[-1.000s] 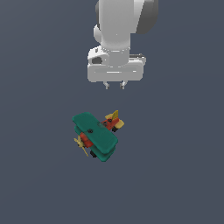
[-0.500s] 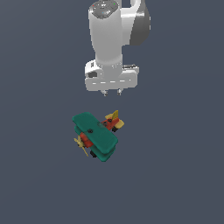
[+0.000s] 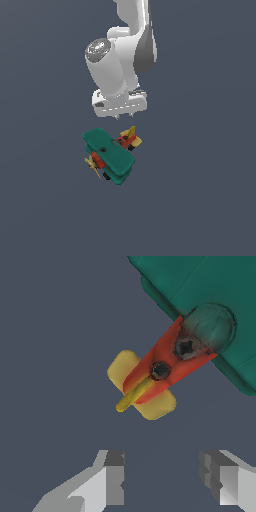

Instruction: Pick up the object and move it to a goal position.

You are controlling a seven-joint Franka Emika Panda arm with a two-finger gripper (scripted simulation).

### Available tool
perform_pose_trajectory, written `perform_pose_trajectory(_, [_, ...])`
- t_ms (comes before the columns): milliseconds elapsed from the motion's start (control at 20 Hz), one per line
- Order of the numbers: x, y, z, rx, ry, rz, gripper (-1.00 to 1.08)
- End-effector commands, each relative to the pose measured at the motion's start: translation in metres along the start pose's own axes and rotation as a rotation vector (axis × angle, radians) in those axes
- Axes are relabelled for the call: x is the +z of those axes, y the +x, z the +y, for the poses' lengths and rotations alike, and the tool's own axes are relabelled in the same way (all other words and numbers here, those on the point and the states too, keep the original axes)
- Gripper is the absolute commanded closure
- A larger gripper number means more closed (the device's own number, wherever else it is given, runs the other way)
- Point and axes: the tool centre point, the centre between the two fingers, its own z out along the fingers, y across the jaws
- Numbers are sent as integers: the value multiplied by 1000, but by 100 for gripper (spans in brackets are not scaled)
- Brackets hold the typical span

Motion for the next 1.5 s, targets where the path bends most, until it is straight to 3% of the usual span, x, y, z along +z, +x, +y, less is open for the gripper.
perform_pose_trajectory(0, [15,-2,7,5,39,-12,-20])
perform_pose_trajectory(550, [65,-10,29,32,183,-38,-20])
perform_pose_trajectory(1450, [85,-17,37,52,288,-35,-20])
